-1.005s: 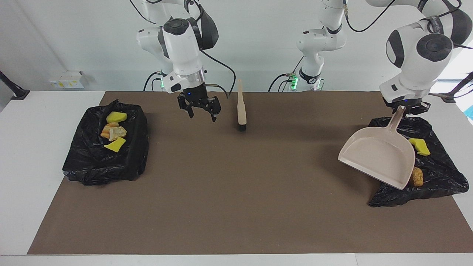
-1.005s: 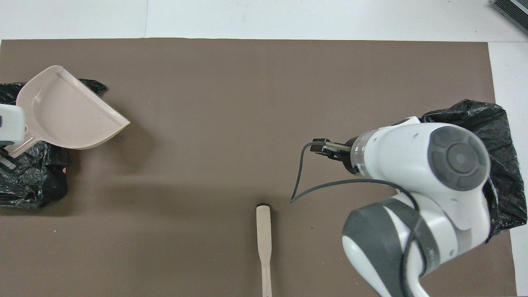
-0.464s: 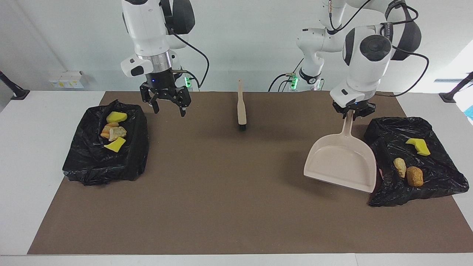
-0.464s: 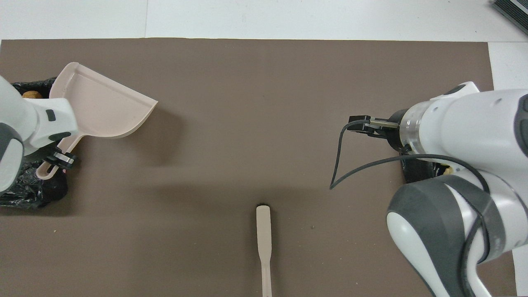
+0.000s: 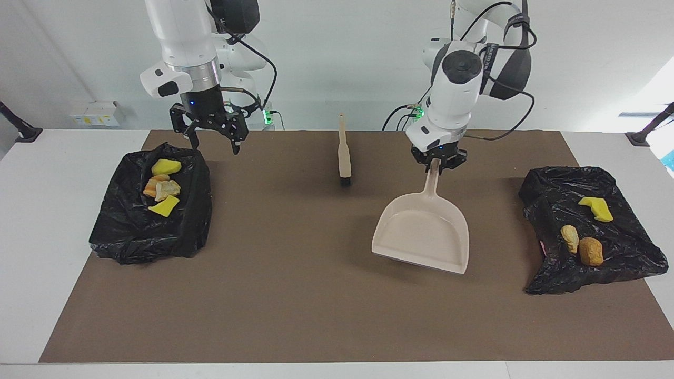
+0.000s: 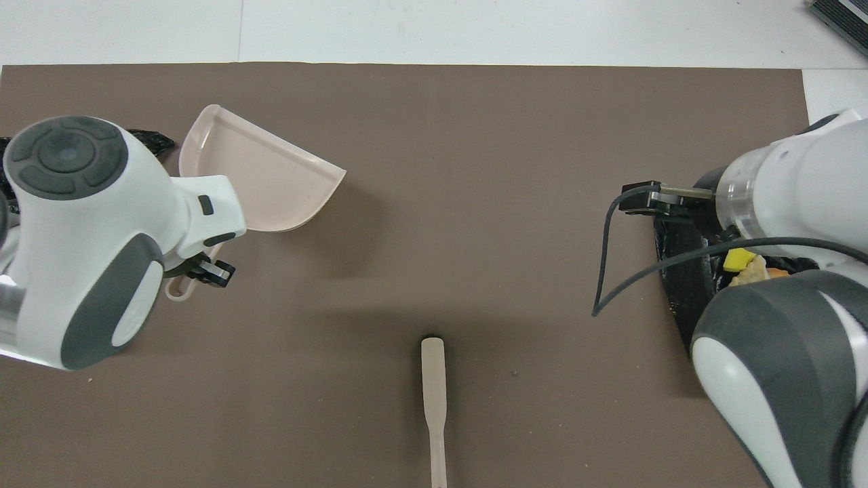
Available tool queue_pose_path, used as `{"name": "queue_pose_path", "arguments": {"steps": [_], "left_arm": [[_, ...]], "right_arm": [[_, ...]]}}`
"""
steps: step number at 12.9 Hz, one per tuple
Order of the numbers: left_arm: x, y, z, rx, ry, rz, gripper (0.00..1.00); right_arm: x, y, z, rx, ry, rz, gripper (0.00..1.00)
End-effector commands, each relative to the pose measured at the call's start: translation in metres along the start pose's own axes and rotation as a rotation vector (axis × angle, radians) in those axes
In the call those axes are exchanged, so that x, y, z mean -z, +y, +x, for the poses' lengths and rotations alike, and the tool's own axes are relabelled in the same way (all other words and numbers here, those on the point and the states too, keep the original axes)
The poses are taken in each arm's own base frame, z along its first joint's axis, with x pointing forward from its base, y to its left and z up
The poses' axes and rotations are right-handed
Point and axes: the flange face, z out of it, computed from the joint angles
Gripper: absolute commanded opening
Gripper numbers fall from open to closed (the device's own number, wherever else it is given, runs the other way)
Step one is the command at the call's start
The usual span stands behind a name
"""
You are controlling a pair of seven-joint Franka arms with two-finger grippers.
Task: Sweep and dump trash in bin
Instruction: 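Bring the empty dustpan back to the mat center with the left gripper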
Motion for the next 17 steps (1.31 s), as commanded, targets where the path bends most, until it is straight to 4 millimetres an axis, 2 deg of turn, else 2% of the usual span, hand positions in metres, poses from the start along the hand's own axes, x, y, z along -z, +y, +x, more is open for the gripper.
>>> {"name": "queue_pose_path", "arguments": {"steps": [1,2,4,7,11,14,15,16,17], "left_arm": [[-0.035,0.061,0.016,0.055,0.033,-0.073,0.00],[-0.047,0.082,0.020,0.079,0.043,-0.101,0.00],[-0.060,0.106,0.023,0.105,0.067,-0.126,0.00],[-0.066,0.141,0.017,0.105,0.049,-0.173,0.00],[-0.079,0.143,0.006,0.106,0.014,-0.156,0.00],[-0.089,0.149,0.007,0.255,0.018,-0.162,0.00],[-0.089,0.148,0.008,0.251,0.015,-0.159,0.00],[-0.089,0.143,0.010,0.256,0.020,-0.161,0.30],[-0.090,0.141,0.012,0.274,0.020,-0.163,0.99]], "right_arm": [[0.005,0.011,0.012,0.056,-0.015,-0.016,1.00],[0.009,0.015,0.017,0.055,-0.024,-0.012,1.00],[0.015,0.018,0.025,0.050,-0.055,-0.004,1.00],[0.014,0.016,0.026,0.050,-0.059,0.002,1.00],[0.015,0.012,0.025,0.060,-0.059,0.035,1.00],[0.014,0.022,0.029,0.128,-0.060,0.073,1.00],[0.014,0.023,0.029,0.127,-0.060,0.072,1.00],[0.014,0.022,0.029,0.125,-0.060,0.073,1.00],[0.015,0.023,0.028,0.119,-0.057,0.065,1.00]]}}
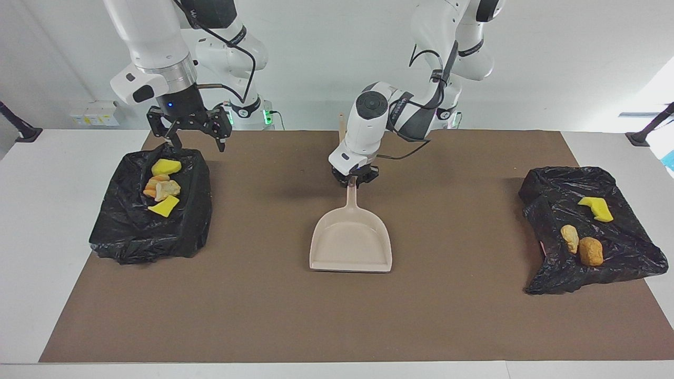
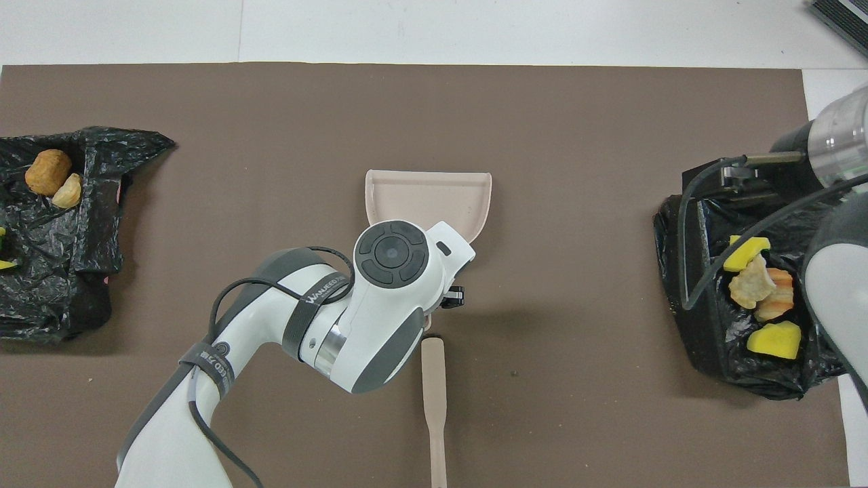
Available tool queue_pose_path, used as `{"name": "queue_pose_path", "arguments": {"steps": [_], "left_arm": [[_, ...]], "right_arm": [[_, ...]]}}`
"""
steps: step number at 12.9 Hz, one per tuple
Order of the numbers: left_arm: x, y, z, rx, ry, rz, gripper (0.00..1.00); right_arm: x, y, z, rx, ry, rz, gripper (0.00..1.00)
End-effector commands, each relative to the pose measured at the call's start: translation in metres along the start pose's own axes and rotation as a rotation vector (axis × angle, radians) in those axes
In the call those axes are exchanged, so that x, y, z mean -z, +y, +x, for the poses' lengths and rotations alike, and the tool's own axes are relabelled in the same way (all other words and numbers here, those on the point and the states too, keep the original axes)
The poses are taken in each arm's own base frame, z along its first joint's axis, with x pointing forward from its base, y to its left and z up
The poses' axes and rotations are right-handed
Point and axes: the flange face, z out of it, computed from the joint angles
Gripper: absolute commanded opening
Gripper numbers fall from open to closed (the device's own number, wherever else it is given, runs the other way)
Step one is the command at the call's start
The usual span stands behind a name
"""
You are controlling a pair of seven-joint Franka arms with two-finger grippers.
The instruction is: Sweep and dump trash in bin
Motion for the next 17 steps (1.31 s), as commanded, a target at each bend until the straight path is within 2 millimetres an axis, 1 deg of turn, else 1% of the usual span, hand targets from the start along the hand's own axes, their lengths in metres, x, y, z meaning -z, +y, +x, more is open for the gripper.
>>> {"name": "queue_pose_path", "arguments": {"steps": [1,2,3,5,7,8,9,10,11,12,13,14,15,16,17], "left_arm": [[0.001,-0.006,0.002,0.040,0.013,-0.013,1.00],[0.006,-0.010,0.004,0.043,0.013,-0.012,1.00],[0.013,-0.021,0.009,0.054,0.010,-0.008,1.00],[0.029,-0.061,0.032,0.122,0.015,-0.015,1.00],[0.039,-0.093,0.053,0.187,0.032,-0.029,1.00],[0.042,-0.112,0.065,0.241,0.047,-0.039,1.00],[0.048,-0.125,0.072,0.247,0.057,-0.042,1.00],[0.054,-0.140,0.080,0.274,0.071,-0.048,1.00],[0.072,-0.160,0.093,0.327,0.103,-0.065,1.00],[0.094,-0.175,0.106,0.347,0.144,-0.085,1.00],[0.110,-0.189,0.112,0.351,0.168,-0.087,1.00],[0.124,-0.207,0.117,0.369,0.189,-0.089,1.00],[0.133,-0.225,0.121,0.376,0.199,-0.086,1.00],[0.140,-0.241,0.124,0.354,0.196,-0.076,1.00],[0.151,-0.252,0.125,0.305,0.188,-0.067,1.00]], "right_arm": [[0.003,0.002,0.002,0.015,-0.002,0.009,1.00],[0.003,0.002,0.001,0.015,-0.003,0.006,1.00],[0.003,0.002,0.000,0.015,-0.006,0.005,1.00],[0.002,0.000,-0.004,0.014,-0.018,0.002,1.00],[0.000,-0.006,-0.020,0.007,-0.034,-0.012,1.00],[-0.001,-0.003,-0.023,-0.005,-0.042,-0.016,1.00],[0.001,-0.004,-0.029,-0.001,-0.048,-0.020,1.00],[0.001,-0.004,-0.030,-0.004,-0.051,-0.021,1.00],[0.001,0.001,-0.029,-0.013,-0.051,-0.022,1.00],[0.001,0.007,-0.029,-0.025,-0.053,-0.022,1.00],[0.001,0.008,-0.028,-0.027,-0.050,-0.022,1.00],[0.001,0.005,-0.029,-0.022,-0.050,-0.022,1.00],[0.001,0.003,-0.029,-0.021,-0.051,-0.022,1.00],[0.001,0.002,-0.029,-0.019,-0.052,-0.022,1.00],[0.001,0.003,-0.031,-0.021,-0.057,-0.023,1.00]]}}
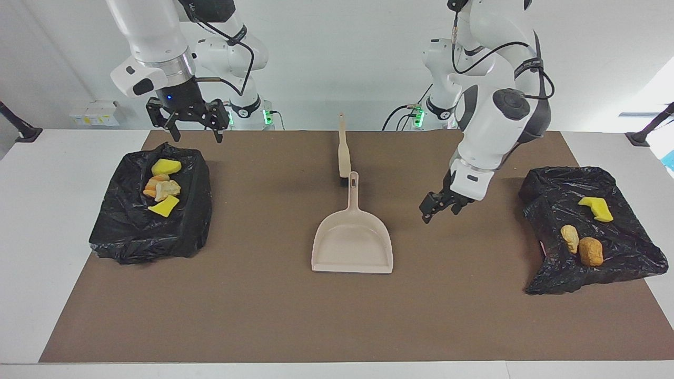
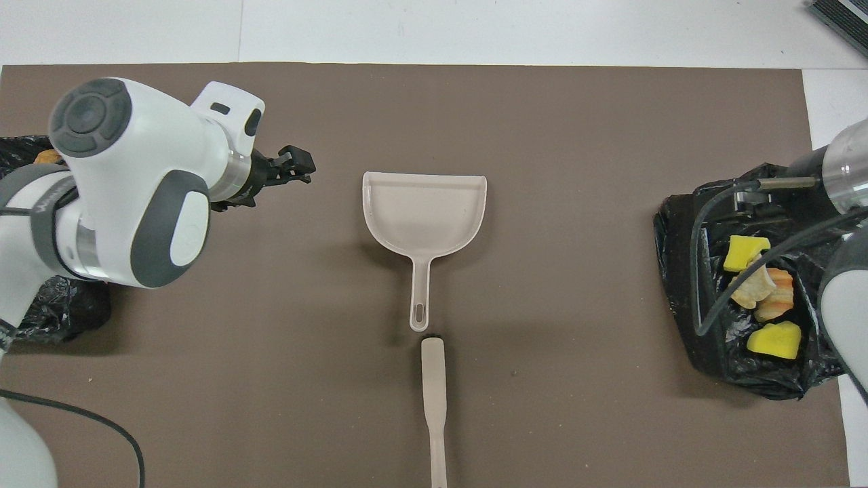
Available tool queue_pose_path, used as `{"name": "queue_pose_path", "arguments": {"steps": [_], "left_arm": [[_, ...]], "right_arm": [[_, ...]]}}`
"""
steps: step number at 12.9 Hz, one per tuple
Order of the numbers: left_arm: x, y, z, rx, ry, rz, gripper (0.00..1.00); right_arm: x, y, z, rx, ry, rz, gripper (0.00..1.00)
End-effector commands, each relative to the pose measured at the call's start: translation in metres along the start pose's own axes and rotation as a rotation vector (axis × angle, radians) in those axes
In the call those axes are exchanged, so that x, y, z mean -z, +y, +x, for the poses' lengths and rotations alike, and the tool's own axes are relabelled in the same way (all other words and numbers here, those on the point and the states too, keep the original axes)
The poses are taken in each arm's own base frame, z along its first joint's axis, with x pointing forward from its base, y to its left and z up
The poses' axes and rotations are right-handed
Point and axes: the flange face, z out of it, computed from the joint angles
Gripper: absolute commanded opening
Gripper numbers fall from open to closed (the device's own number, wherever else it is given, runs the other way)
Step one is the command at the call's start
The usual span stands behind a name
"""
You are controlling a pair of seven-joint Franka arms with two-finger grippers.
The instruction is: Sweep and dump trash in bin
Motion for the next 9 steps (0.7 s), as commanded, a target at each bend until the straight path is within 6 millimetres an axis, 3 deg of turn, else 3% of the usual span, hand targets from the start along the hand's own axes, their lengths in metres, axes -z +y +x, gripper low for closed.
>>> {"name": "queue_pose_path", "arguments": {"steps": [1,5,9], "left_arm": [[0.027,-0.029,0.020,-0.096,-0.023,0.025,1.00],[0.060,-0.079,0.047,-0.200,-0.037,0.067,1.00],[0.092,-0.125,0.053,-0.318,-0.042,0.076,1.00]], "right_arm": [[0.000,0.001,-0.012,-0.011,-0.034,-0.004,1.00],[0.002,0.001,-0.015,-0.012,-0.041,-0.002,1.00],[0.002,0.012,-0.013,-0.032,-0.038,-0.001,1.00]]}}
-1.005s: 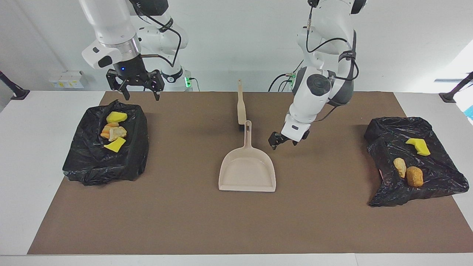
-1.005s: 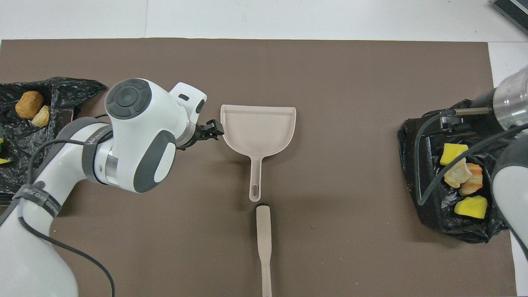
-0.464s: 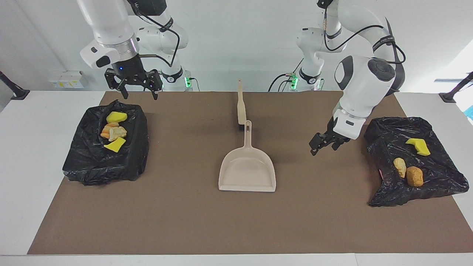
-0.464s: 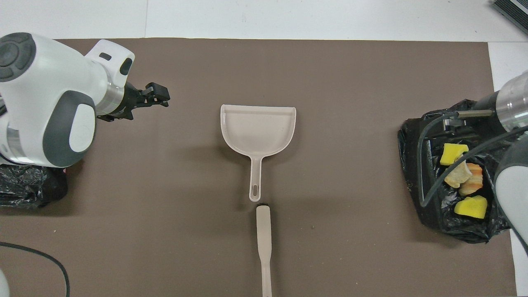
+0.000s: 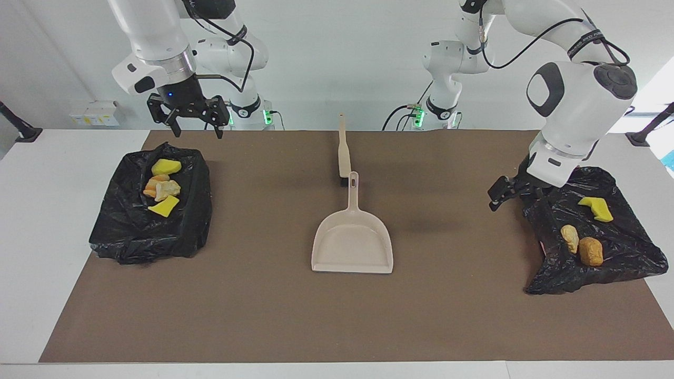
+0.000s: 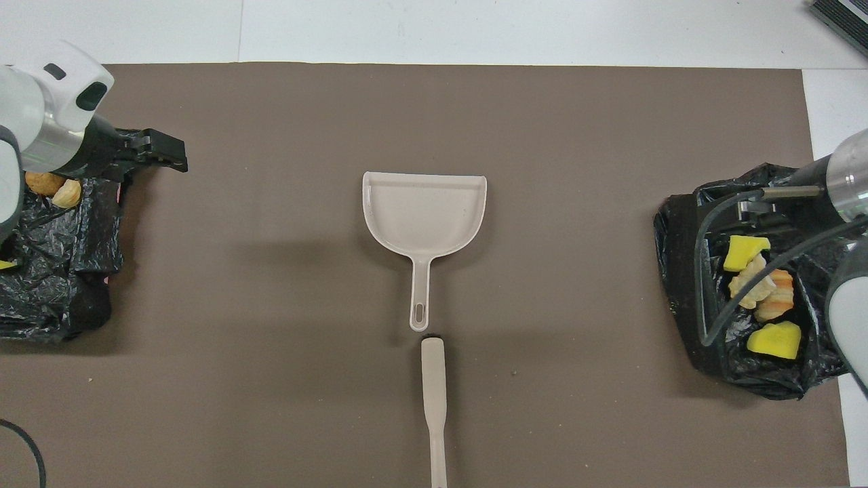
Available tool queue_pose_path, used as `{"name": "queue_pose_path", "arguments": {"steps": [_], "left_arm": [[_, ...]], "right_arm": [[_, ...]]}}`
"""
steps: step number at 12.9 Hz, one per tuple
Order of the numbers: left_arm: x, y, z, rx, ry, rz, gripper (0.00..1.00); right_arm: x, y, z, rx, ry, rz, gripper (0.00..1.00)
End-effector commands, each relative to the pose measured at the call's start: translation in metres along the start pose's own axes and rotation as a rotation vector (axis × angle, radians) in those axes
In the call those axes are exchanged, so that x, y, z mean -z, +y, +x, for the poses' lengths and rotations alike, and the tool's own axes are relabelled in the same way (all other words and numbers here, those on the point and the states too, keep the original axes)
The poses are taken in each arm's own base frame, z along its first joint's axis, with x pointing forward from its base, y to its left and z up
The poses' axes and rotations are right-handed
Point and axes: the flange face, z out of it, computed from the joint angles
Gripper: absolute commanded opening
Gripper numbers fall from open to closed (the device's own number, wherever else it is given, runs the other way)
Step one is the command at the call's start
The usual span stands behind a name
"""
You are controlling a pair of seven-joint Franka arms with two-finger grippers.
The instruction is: Sweep and dump trash in bin
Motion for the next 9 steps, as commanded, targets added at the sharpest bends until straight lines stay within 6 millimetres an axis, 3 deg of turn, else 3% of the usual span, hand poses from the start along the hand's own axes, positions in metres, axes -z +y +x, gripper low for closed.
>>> {"name": "queue_pose_path", "arguments": {"steps": [1,3,4,9], "left_arm": [[0.021,-0.018,-0.011,-0.074,-0.017,0.014,1.00],[0.032,-0.021,-0.021,-0.078,-0.020,0.013,1.00],[0.037,-0.032,-0.025,-0.080,-0.027,0.014,1.00],[0.048,-0.051,-0.040,-0.188,-0.045,0.074,1.00]], "right_arm": [[0.001,0.008,-0.006,-0.024,-0.008,0.004,1.00],[0.001,0.010,-0.006,-0.029,-0.005,0.006,1.00],[0.001,0.012,-0.005,-0.030,-0.005,0.007,1.00],[0.002,0.017,-0.002,-0.036,0.003,0.015,1.00]]}}
